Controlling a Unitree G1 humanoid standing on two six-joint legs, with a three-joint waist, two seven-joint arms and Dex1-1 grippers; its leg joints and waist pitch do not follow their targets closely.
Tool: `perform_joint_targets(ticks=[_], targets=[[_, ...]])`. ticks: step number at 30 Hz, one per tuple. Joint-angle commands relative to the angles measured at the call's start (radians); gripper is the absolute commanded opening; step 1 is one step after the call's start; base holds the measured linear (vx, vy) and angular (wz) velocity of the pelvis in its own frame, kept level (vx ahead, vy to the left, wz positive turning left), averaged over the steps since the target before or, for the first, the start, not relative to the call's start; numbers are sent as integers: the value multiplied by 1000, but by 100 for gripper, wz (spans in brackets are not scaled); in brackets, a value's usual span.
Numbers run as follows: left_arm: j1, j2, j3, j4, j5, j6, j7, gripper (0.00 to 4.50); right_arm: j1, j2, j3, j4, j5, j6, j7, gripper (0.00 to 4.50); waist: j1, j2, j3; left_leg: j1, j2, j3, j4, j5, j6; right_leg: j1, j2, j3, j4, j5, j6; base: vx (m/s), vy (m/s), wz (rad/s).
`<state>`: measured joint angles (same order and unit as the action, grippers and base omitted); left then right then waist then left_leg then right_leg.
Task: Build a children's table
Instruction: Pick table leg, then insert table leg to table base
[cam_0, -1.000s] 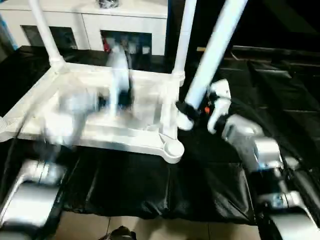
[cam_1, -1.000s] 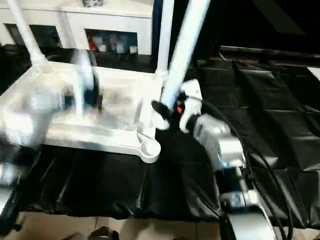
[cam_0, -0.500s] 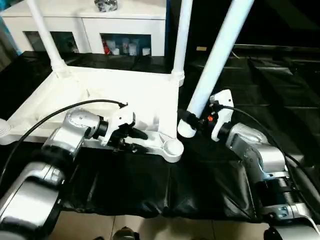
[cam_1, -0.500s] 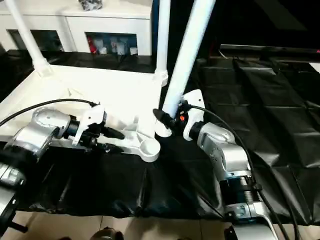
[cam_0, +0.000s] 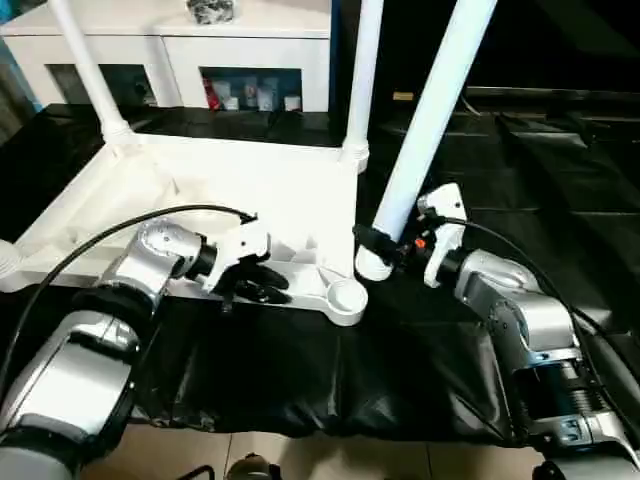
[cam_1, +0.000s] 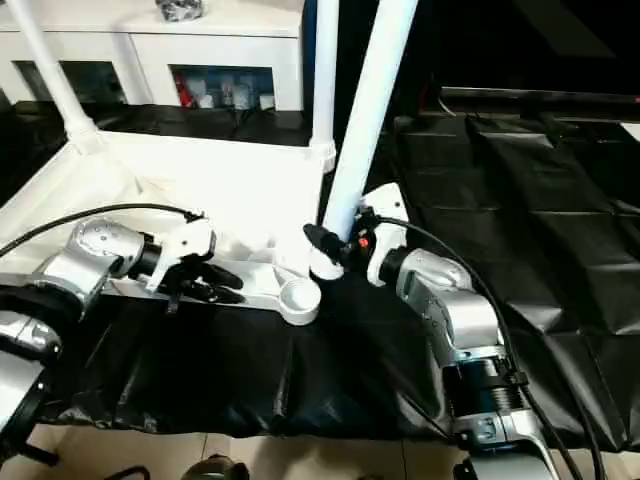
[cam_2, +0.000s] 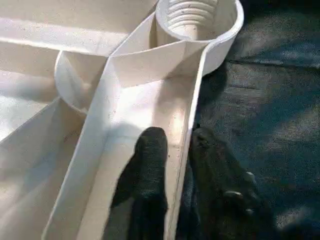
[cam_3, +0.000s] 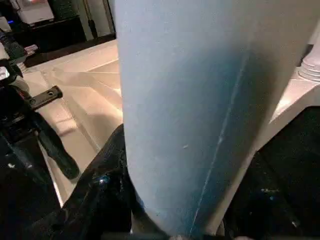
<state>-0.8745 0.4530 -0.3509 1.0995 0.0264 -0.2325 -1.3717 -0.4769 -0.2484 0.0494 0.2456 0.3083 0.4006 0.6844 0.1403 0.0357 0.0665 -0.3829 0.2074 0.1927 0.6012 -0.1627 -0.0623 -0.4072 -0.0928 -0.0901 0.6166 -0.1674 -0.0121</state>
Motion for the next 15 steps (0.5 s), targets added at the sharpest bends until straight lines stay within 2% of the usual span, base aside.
perform_joint_targets(ticks=[1,2,6,8,9,11,13,15], targets=[[-17,-4,8,17,17,-11,-5,58,-2,-5,6,-32,-3,2,5,189,-4,13,-89,28,25,-18,-71,-287,-41,53,-63,49,-69,-208,-217,0,0,0],[-19,-4,10,25,21,-15,-6,47,-2,-5,6,-32,-3,2,6,189,-4,10,-89,26,24,-17,-71,-282,-38,53,-62,49,-68,-203,-217,0,0,0],[-21,-4,7,43,36,-28,-6,32,-7,-5,8,-28,-4,1,10,189,-4,11,-90,26,25,-18,-71,-271,-35,55,-64,49,-68,-200,-216,0,0,0],[-20,-4,1,56,50,-43,-4,7,-13,-6,11,-24,-5,1,16,189,-6,12,-90,23,24,-18,-71,-266,-34,56,-62,48,-66,-184,-219,0,0,0],[-18,-4,-1,58,53,-47,-1,6,-15,-7,13,-22,-5,1,19,189,-7,4,-89,23,24,-18,-72,-264,-32,57,-62,48,-66,-182,-219,0,0,0],[-15,-6,2,62,55,-46,5,4,-21,-9,15,-18,-6,2,25,189,-9,8,-90,22,24,-18,-71,-253,-27,57,-63,48,-64,-172,-222,0,0,0],[-17,-13,14,64,44,-25,13,1,-28,-13,17,-14,-7,1,33,189,-15,7,-90,19,23,-18,-70,-245,-22,59,-62,47,-62,-154,-232,0,0,0],[-21,-27,36,60,23,11,19,0,-36,-17,16,-10,-5,5,40,189,-20,7,-89,22,22,-16,-69,-249,-19,58,-61,47,-63,-157,-238,0,0,0]])
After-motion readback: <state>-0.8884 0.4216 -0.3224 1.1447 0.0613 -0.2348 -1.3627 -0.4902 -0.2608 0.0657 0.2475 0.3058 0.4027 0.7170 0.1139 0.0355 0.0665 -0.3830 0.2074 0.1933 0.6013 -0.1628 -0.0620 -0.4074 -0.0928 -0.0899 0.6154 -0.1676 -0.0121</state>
